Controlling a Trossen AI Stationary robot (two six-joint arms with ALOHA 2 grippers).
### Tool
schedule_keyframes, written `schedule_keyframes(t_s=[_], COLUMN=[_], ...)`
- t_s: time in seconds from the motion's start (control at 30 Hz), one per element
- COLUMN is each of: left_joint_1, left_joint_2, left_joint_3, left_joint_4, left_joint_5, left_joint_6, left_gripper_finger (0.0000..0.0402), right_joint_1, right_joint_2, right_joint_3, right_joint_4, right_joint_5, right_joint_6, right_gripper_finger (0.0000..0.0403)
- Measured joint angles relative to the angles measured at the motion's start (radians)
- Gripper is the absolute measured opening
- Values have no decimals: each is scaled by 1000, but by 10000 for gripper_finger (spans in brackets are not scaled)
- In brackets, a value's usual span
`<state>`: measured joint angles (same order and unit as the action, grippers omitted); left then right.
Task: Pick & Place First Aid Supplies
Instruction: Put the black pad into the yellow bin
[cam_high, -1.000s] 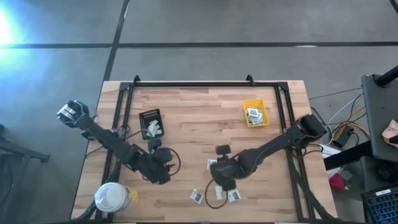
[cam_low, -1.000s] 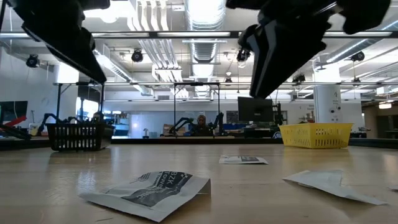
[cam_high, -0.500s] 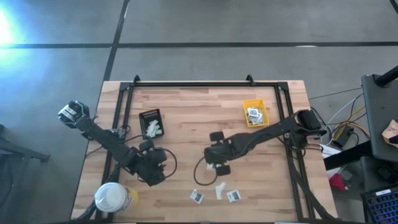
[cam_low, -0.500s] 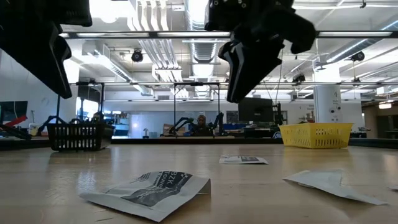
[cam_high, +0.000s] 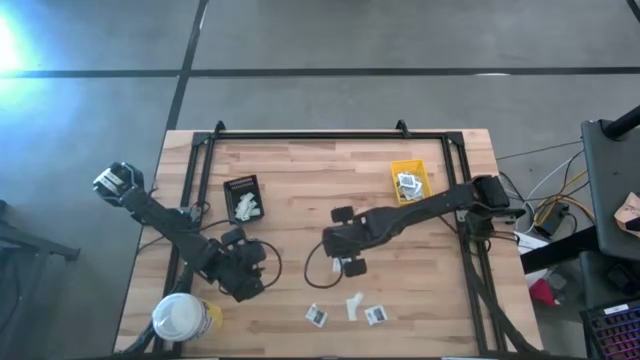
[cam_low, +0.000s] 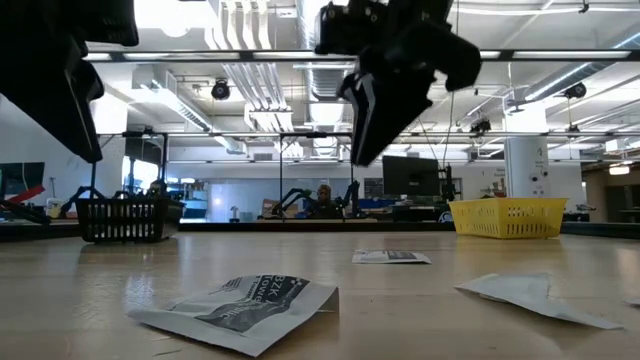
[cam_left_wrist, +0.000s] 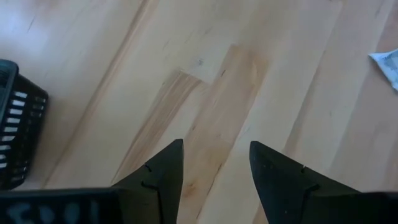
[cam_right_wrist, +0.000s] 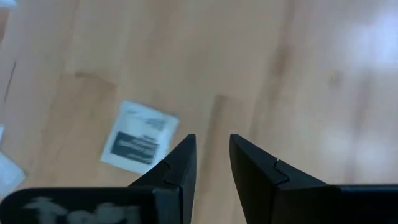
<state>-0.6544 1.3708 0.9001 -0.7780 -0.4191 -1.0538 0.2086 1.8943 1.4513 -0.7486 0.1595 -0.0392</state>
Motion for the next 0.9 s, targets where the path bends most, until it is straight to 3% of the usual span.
schedule_keyframes(t_s=[0.2, 0.6, 0.9], left_joint_1=[0, -1, -1], left_joint_2=[1, 1, 1], left_joint_3=[-24, -36, -37], left_joint_4=[-2, 3, 8], left_joint_5=[3, 18, 18], left_joint_6=[-30, -47, -47], left_gripper_finger=[176, 176, 176], right_joint_1=[2, -3, -4], right_joint_2=[93, 186, 228], right_joint_3=[12, 87, 86], right_joint_4=[-8, -26, -6], right_joint_5=[-90, -133, -136], right_joint_6=[-17, -77, -96], right_gripper_finger=[91, 74, 89])
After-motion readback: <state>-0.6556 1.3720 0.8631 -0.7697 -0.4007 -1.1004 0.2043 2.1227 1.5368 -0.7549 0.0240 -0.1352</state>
